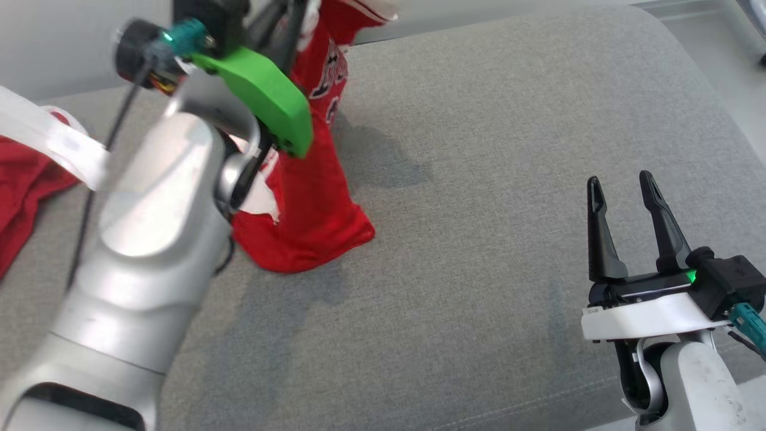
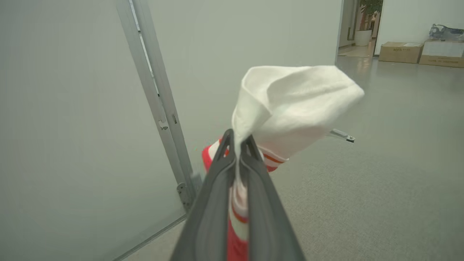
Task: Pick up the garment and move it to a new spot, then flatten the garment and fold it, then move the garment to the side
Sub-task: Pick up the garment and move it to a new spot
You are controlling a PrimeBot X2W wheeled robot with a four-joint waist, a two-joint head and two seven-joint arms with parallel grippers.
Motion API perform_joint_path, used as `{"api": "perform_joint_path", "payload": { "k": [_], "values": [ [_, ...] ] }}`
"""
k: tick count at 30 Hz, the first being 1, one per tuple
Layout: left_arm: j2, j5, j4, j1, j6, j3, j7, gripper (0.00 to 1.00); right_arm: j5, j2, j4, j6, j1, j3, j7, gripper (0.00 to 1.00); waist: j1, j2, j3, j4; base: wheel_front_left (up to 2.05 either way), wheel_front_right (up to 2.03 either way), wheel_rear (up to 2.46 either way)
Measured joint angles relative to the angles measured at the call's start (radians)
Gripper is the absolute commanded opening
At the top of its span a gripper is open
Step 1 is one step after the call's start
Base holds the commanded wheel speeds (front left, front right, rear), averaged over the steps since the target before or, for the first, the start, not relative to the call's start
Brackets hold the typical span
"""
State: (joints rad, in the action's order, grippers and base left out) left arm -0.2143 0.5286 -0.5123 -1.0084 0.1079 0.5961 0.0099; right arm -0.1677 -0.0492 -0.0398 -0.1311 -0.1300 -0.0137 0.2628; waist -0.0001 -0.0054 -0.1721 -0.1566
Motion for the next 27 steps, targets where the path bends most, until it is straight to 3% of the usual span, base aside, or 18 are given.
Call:
{"api": "perform_joint_path", "payload": {
  "k": [6,13,14,16,17,18,27],
  "values": [
    [0.124,0.025,-0.158,0.089,-0.002,0.051,-0.112,0.0,-0.016,0.0,0.004,0.0,-0.026,-0.008,0.0,1.0,0.0,0.0,-0.037,-0.047,0.0,0.0,0.0],
    [0.162,0.053,-0.314,0.132,0.006,0.125,-0.181,0.0,-0.034,-0.001,0.006,0.0,-0.035,0.001,0.0,1.0,0.0,0.0,-0.084,-0.106,0.0,0.0,0.0],
    [0.164,0.057,-0.329,0.137,0.006,0.136,-0.191,0.05,-0.034,0.0,0.006,0.0,-0.035,0.003,0.0,1.0,0.0,0.0,-0.091,-0.113,0.0,0.0,0.0],
    [0.164,0.064,-0.337,0.142,0.006,0.15,-0.198,0.46,-0.035,-0.001,0.007,0.0,-0.035,0.003,0.0,1.0,0.0,0.0,-0.096,-0.119,0.0,0.0,0.0],
    [0.164,0.086,-0.336,0.148,0.006,0.165,-0.206,0.92,-0.037,0.0,0.008,0.0,-0.035,0.002,0.0,1.0,0.0,0.0,-0.101,-0.125,0.0,0.0,0.0],
    [0.164,0.1,-0.334,0.153,0.006,0.184,-0.207,1.0,-0.04,0.0,0.008,0.0,-0.036,0.002,0.0,1.0,0.0,0.0,-0.105,-0.13,0.0,0.0,0.0],
    [0.166,0.165,-0.311,0.171,-0.012,0.31,-0.251,1.0,-0.028,0.0,0.012,0.0,-0.037,0.015,0.0,1.0,0.0,0.0,-0.1,-0.103,0.0,0.0,0.0]
  ]
}}
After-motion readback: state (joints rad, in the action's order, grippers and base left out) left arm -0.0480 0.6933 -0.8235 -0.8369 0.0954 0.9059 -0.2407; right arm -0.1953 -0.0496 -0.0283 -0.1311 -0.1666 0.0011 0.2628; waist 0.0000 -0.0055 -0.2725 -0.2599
